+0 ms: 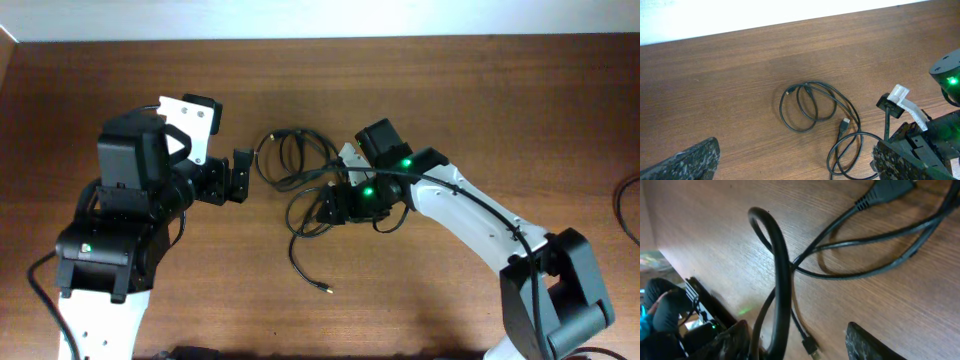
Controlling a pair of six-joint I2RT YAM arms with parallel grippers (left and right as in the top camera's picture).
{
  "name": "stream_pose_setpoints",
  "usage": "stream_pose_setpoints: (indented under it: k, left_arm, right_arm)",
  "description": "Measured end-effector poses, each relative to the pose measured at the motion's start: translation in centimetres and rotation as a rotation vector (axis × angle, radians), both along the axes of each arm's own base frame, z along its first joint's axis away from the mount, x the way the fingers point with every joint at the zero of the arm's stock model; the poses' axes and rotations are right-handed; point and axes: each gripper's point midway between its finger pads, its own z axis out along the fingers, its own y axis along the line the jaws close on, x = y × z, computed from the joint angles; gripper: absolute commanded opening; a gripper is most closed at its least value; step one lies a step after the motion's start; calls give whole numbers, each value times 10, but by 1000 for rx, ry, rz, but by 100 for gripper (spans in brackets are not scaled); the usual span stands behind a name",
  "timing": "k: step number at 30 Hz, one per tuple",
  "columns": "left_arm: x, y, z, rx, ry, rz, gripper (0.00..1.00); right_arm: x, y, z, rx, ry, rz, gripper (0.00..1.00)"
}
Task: Untangle cables
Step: 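Return the right gripper to the remaining cables and grasp one, then pull the grasped cable rightward and lay it at the right side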
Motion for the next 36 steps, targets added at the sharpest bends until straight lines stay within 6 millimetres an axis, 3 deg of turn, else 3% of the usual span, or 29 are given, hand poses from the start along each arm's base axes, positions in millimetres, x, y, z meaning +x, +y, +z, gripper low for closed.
stream_pose_setpoints:
  k: [1, 3, 6, 9, 11, 12, 14, 17, 18, 20, 21, 24, 26, 30, 33, 35, 36]
  left_arm:
    - [0, 0, 0, 0, 0, 0, 99]
    - [0, 0, 0, 0, 0, 0, 99]
    - [0, 0, 0, 0, 0, 0, 99]
    - [0, 0, 0, 0, 0, 0, 99]
    - [0, 0, 0, 0, 0, 0, 99]
    - [0, 0, 0, 0, 1, 0, 99]
    - [0, 0, 0, 0, 0, 0, 99]
    - [0, 0, 0, 0, -1, 0, 99]
    - [0, 0, 0, 0, 0, 0, 99]
    - [0, 0, 0, 0, 0, 0, 99]
    - [0, 0, 0, 0, 0, 0, 99]
    - [0, 0, 0, 0, 0, 0, 99]
    - [0, 0, 0, 0, 0, 0, 99]
    - [0, 0, 0, 0, 0, 0, 99]
    - [0, 0, 0, 0, -1, 0, 99]
    - [0, 0, 0, 0, 1, 0, 99]
    - [0, 0, 0, 0, 0, 0, 99]
  right_arm:
    - [2, 2, 1, 7, -3, -9, 37]
    - [9, 1, 0, -7, -10, -51, 4]
    - [20, -15, -11, -112, 18, -210, 4]
    - [12, -24, -14, -170, 85, -265, 4]
    - [24, -28, 31, -151, -33, -278, 4]
    - [30, -39, 62, -173, -122, -308, 4]
    - [44, -65, 168, -97, -389, -421, 4]
    - [28, -110, 282, 32, -640, -559, 4]
    - [17, -119, 307, 70, -698, -581, 4]
    - [-10, -141, 332, 71, -784, -605, 4]
    - [-15, -149, 332, 41, -803, -614, 4]
    - [-25, -220, 310, -314, -839, -795, 4]
    - [-28, -266, 313, -541, -900, -937, 4]
    - [-34, -304, 316, -790, -934, -1034, 4]
    - [-12, -336, 290, -1030, -815, -1085, 4]
    - [5, -378, 257, -1205, -638, -1133, 4]
    - [8, -390, 248, -1230, -589, -1153, 4]
